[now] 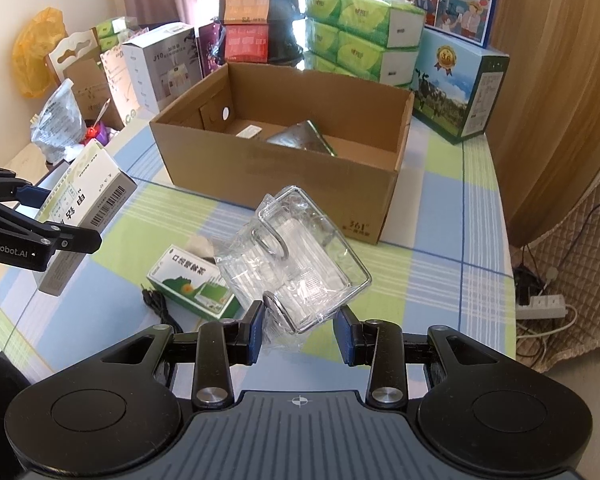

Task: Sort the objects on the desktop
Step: 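Lift and carry the medicine box and clear tray over the cardboard box, then open both grippers to drop the medicine box and tray into the box, then move both grippers back toward the green spray box and clear case, then grasp the green spray box with the left gripper while the right grasps the clear case, then lift the green spray box and clear case with both grippers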

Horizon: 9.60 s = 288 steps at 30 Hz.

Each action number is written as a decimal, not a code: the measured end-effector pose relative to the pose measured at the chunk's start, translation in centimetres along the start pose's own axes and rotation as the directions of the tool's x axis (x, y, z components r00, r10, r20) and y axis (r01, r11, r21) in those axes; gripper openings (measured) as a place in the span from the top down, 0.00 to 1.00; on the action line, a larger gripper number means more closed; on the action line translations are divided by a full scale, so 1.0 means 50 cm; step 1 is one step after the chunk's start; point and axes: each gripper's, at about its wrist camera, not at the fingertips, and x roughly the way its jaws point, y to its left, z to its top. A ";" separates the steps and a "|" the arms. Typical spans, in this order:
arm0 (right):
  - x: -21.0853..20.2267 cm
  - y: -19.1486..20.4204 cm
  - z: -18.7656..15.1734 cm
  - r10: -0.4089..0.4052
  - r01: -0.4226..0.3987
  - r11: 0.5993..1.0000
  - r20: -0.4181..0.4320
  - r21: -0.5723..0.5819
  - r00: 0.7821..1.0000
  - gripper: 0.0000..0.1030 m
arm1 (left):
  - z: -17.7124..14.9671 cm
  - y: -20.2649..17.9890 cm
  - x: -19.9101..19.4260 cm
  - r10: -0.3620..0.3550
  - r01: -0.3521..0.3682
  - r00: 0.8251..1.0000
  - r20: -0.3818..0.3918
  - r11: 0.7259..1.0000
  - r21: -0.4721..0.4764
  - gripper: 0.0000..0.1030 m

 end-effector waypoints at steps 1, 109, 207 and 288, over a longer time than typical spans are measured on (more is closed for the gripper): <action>0.001 -0.001 0.003 0.000 0.000 1.000 0.001 -0.001 1.000 0.67 | 0.004 0.001 0.001 0.001 -0.001 1.000 0.001 1.000 0.000 0.32; 0.141 -0.121 0.208 -0.024 0.012 0.987 0.076 0.157 0.997 0.26 | 0.193 0.103 0.142 -0.056 0.063 0.998 0.043 0.982 -0.180 0.17; 0.290 0.023 0.025 0.040 -0.118 0.863 -0.167 -0.492 0.985 0.25 | -0.048 -0.093 0.279 -0.232 0.287 0.955 -0.183 0.587 0.757 0.27; 0.229 -0.032 -0.136 -0.001 0.022 0.997 -0.297 0.069 0.955 0.72 | -0.198 -0.229 0.229 -0.173 0.187 0.981 -0.088 0.963 0.195 0.51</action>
